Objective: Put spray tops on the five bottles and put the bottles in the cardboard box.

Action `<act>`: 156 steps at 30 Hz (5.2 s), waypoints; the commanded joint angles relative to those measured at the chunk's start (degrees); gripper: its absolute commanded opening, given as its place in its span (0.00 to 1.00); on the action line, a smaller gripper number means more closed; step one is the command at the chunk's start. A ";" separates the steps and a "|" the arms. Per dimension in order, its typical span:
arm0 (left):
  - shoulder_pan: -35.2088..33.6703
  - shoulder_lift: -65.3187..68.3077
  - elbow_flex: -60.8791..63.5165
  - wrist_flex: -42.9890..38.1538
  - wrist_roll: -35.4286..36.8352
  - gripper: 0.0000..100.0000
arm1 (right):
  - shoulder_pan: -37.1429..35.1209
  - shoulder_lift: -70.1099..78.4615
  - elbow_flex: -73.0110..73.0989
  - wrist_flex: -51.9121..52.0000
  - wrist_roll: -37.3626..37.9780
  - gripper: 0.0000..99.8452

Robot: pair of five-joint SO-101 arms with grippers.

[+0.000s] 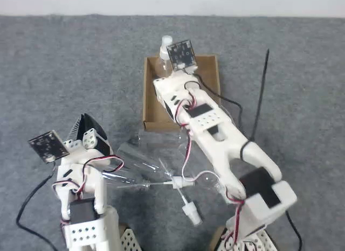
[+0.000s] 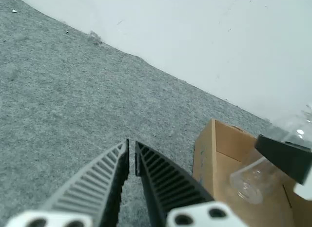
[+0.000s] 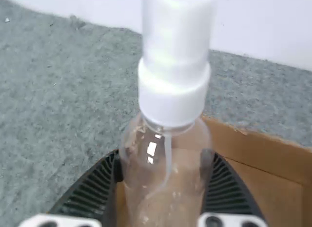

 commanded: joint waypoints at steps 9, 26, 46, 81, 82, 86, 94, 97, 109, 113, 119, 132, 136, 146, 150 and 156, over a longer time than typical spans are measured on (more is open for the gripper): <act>-0.26 -1.14 -0.75 0.35 -0.53 0.01 | -0.31 7.16 -13.36 -1.45 -0.70 0.11; -0.26 -1.14 -0.75 0.35 -0.53 0.01 | -0.31 18.86 -24.79 -1.45 -0.70 0.11; -0.26 -1.14 -0.75 1.05 -0.53 0.01 | 1.27 31.08 -27.60 -13.14 -0.53 0.11; -0.26 -1.14 -0.75 1.05 -0.53 0.01 | 1.45 26.07 -24.26 -3.38 4.13 0.29; -0.26 -1.14 -0.75 1.05 -0.53 0.01 | 1.54 25.54 -24.18 -3.30 4.13 0.29; -0.26 -1.14 -0.75 1.05 -0.53 0.01 | 1.89 22.11 -21.19 -3.21 4.22 0.29; -0.26 -1.14 -0.75 1.05 -0.53 0.01 | 2.15 13.76 -13.10 -3.21 4.31 0.29; -0.26 -1.14 -0.75 1.05 -0.53 0.01 | 2.15 11.47 -10.55 -3.21 4.31 0.29; -0.26 -1.14 -0.75 1.14 -0.53 0.01 | 3.47 -0.31 -2.29 3.65 4.31 0.29; -0.26 -1.14 -0.75 1.14 -0.53 0.01 | 3.65 -3.12 -2.29 9.01 4.13 0.29; -0.26 -1.14 -0.75 1.14 -0.53 0.01 | 3.65 -5.85 -2.29 16.04 3.96 0.29; -0.26 -1.14 -0.75 1.14 -0.53 0.01 | 3.65 -12.70 -2.29 28.53 4.04 0.29; -0.26 -1.14 -0.75 1.14 -0.53 0.01 | 3.65 -14.81 -2.29 30.81 4.22 0.29; 0.00 -1.14 -0.75 1.85 -0.53 0.01 | 3.30 -22.73 -2.11 40.13 4.31 0.29; 0.09 -1.14 -0.75 1.85 -0.53 0.01 | 3.74 -25.89 -2.02 45.67 4.31 0.29; 0.09 -1.14 -0.75 1.85 -0.53 0.01 | 3.56 -31.25 -2.02 54.37 4.31 0.29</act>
